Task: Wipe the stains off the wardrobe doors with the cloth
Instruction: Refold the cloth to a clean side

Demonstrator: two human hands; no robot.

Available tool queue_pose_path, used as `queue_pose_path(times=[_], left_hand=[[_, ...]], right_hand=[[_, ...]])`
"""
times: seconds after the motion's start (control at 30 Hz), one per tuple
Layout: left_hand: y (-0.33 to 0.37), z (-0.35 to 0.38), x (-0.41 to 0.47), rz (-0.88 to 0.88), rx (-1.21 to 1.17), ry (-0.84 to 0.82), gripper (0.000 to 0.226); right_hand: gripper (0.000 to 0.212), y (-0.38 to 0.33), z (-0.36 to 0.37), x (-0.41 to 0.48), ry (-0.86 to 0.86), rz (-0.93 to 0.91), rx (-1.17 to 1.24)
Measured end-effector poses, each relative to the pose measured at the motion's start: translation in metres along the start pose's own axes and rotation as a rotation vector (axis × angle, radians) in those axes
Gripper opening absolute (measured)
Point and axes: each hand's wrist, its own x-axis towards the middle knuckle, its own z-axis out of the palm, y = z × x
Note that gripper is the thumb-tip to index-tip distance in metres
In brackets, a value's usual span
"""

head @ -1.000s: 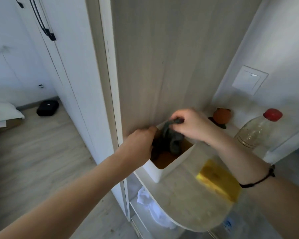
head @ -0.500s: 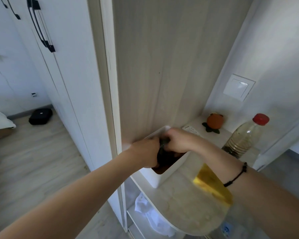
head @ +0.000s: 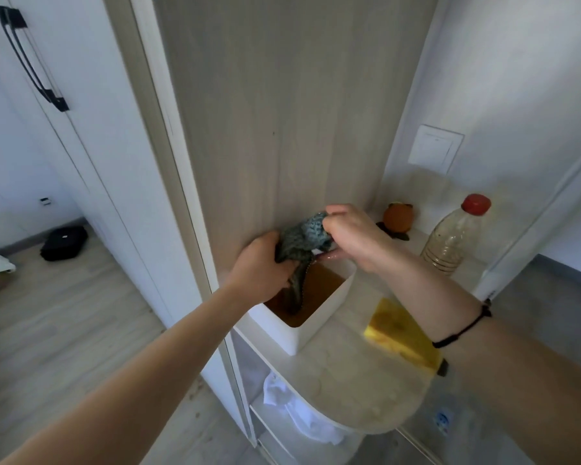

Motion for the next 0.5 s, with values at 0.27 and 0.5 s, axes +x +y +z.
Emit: queue_pose_path(times=[0.27, 0.5], left_hand=[[0.010, 0.001, 0.008, 0.159, -0.099, 0.063, 0.028], [0.011, 0.002, 0.015, 0.217, -0.119, 0.034, 0.005]], right_hand=[[0.055, 0.021, 0.019, -0.005, -0.315, 0.259, 0.394], [0.031, 0.016, 0.019, 0.004, -0.229, 0.379, 0.534]])
